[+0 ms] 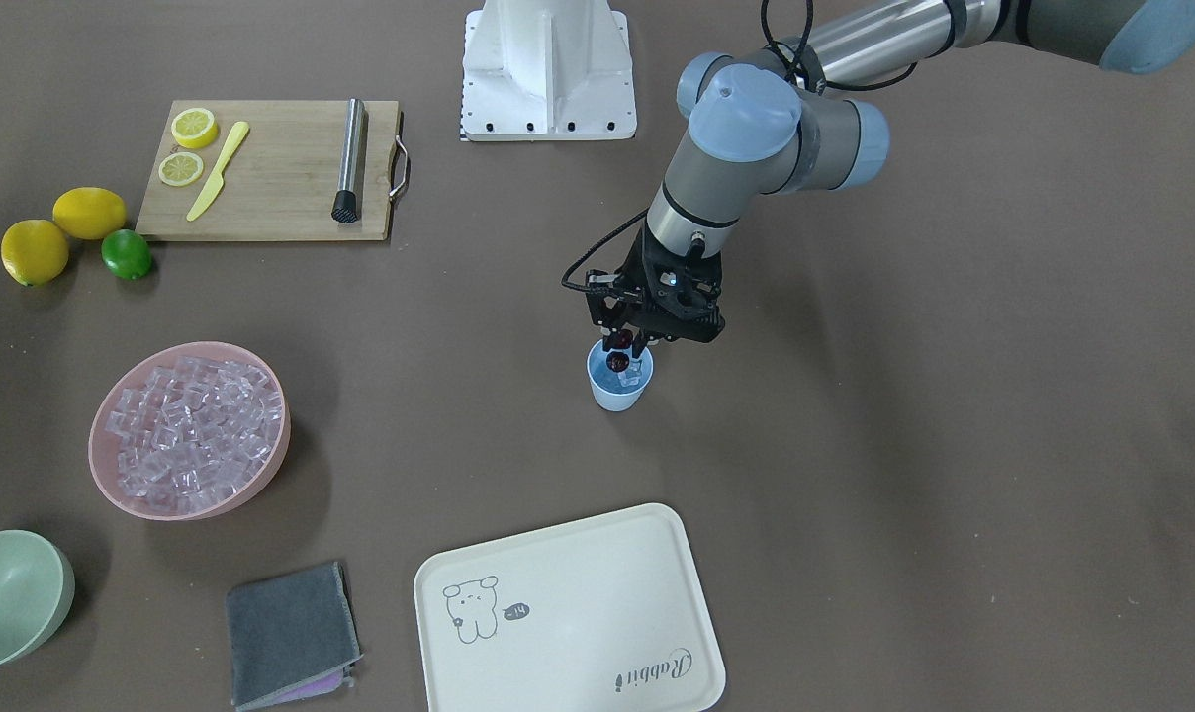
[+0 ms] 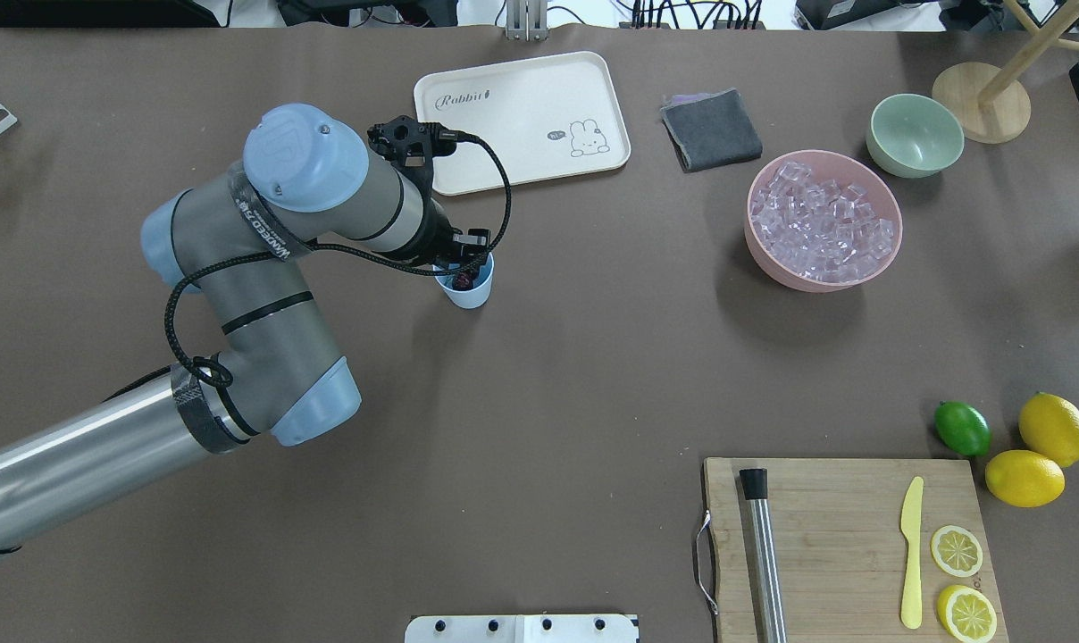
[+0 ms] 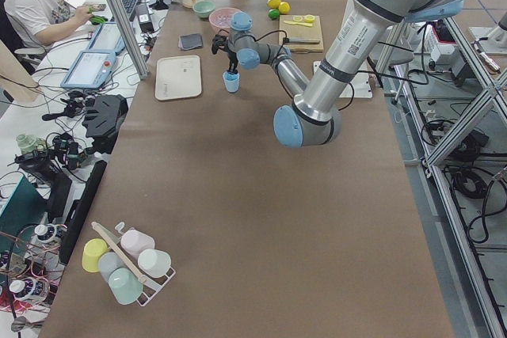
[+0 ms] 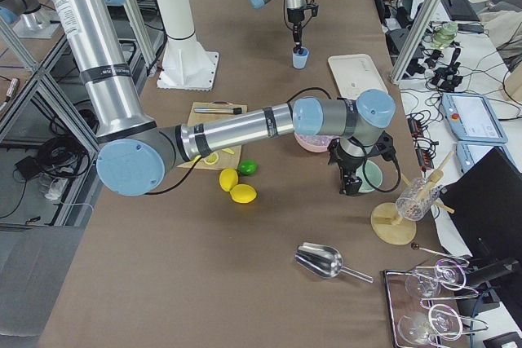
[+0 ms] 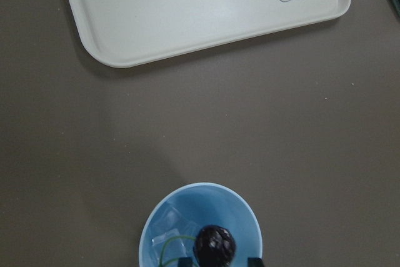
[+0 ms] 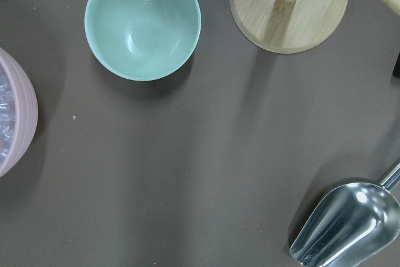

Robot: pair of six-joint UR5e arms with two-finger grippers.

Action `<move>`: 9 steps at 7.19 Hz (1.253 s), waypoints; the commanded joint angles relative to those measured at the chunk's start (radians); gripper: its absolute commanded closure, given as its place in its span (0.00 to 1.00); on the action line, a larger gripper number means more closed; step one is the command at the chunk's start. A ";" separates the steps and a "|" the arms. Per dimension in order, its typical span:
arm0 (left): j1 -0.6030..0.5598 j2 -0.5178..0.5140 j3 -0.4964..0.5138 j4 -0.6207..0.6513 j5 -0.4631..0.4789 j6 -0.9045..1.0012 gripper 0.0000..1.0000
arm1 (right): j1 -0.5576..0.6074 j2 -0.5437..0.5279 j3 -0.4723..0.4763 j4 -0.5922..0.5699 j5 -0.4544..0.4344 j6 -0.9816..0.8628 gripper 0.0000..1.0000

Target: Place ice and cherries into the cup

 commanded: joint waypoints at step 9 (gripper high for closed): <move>-0.820 0.425 0.255 0.038 -0.416 1.042 0.02 | 0.000 -0.005 0.040 0.004 0.004 0.002 0.01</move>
